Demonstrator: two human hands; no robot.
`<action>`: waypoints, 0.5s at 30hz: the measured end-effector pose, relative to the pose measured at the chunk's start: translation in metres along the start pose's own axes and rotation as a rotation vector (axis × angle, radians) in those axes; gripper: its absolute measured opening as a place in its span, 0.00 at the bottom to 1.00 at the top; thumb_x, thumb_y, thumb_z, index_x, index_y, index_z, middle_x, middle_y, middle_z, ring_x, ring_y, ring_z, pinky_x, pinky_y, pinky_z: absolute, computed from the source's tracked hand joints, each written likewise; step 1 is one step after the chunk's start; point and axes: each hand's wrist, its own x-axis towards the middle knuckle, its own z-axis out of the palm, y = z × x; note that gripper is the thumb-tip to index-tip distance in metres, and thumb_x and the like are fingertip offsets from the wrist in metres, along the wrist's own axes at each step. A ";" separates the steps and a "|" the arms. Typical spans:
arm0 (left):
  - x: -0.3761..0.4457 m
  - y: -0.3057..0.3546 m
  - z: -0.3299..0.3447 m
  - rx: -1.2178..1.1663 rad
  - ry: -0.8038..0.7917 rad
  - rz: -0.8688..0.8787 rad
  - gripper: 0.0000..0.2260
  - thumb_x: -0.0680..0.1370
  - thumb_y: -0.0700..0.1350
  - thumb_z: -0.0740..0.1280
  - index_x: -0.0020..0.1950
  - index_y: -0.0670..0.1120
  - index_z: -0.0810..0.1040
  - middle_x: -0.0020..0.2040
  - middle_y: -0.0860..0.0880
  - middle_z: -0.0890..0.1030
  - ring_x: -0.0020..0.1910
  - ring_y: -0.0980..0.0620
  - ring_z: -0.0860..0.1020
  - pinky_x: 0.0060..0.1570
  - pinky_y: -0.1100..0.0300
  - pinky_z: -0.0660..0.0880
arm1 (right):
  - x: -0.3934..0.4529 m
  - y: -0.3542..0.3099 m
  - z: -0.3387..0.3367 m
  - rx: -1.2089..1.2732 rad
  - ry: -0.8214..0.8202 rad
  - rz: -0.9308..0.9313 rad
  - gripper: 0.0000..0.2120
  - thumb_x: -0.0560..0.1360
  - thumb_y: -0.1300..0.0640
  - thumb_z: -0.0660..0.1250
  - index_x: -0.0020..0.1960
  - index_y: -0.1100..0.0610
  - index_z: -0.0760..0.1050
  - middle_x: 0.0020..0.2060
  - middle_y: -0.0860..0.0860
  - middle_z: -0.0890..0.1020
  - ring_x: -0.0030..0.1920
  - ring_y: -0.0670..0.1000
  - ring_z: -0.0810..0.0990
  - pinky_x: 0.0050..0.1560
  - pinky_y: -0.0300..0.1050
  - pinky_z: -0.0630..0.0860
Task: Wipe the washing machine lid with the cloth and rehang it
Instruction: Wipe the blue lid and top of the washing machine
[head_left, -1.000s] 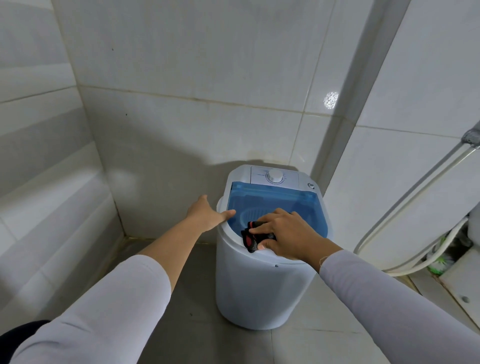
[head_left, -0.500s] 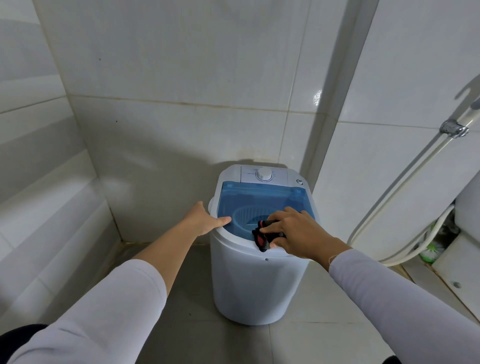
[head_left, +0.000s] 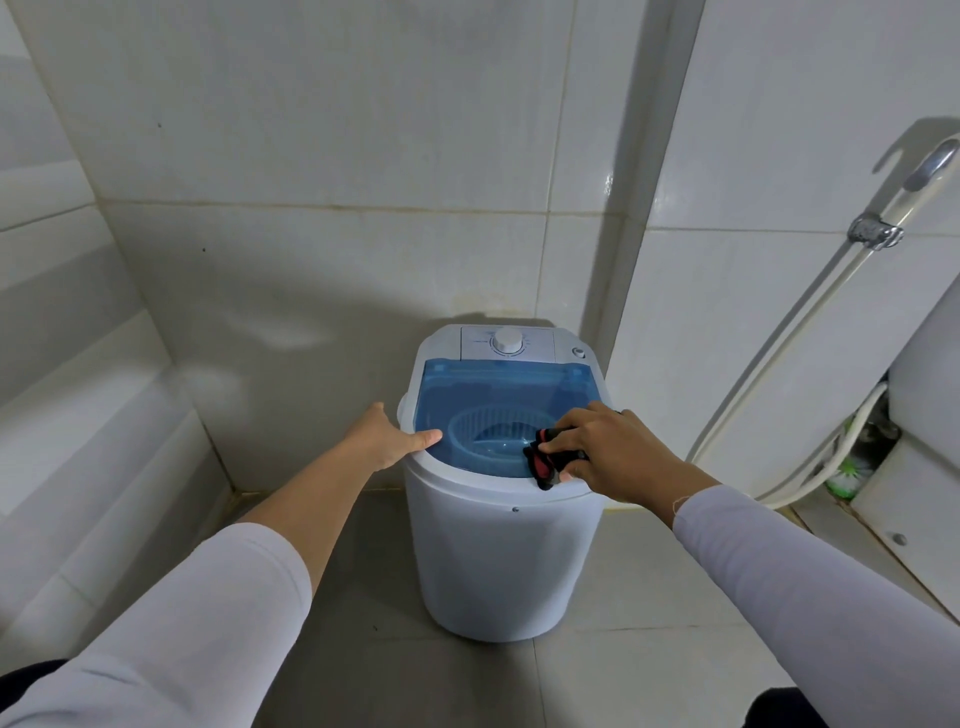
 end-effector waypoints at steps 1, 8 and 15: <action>0.000 0.000 0.000 0.003 -0.002 -0.004 0.46 0.70 0.58 0.73 0.78 0.45 0.50 0.78 0.44 0.56 0.76 0.41 0.59 0.72 0.44 0.60 | 0.000 0.002 0.000 -0.001 0.001 0.006 0.18 0.76 0.53 0.62 0.66 0.44 0.72 0.62 0.46 0.75 0.59 0.51 0.70 0.56 0.46 0.66; 0.002 0.001 0.000 0.007 -0.005 -0.014 0.46 0.70 0.58 0.72 0.78 0.46 0.49 0.78 0.44 0.56 0.76 0.41 0.58 0.72 0.44 0.60 | -0.004 0.013 0.001 -0.019 0.015 0.050 0.18 0.76 0.54 0.62 0.65 0.44 0.72 0.61 0.46 0.76 0.58 0.51 0.70 0.54 0.46 0.67; 0.003 0.000 0.001 0.018 0.002 -0.021 0.46 0.70 0.57 0.72 0.78 0.46 0.50 0.78 0.44 0.56 0.76 0.40 0.58 0.72 0.44 0.60 | -0.011 0.030 0.001 -0.062 0.026 0.121 0.18 0.77 0.55 0.62 0.66 0.44 0.71 0.60 0.47 0.76 0.56 0.53 0.71 0.52 0.46 0.67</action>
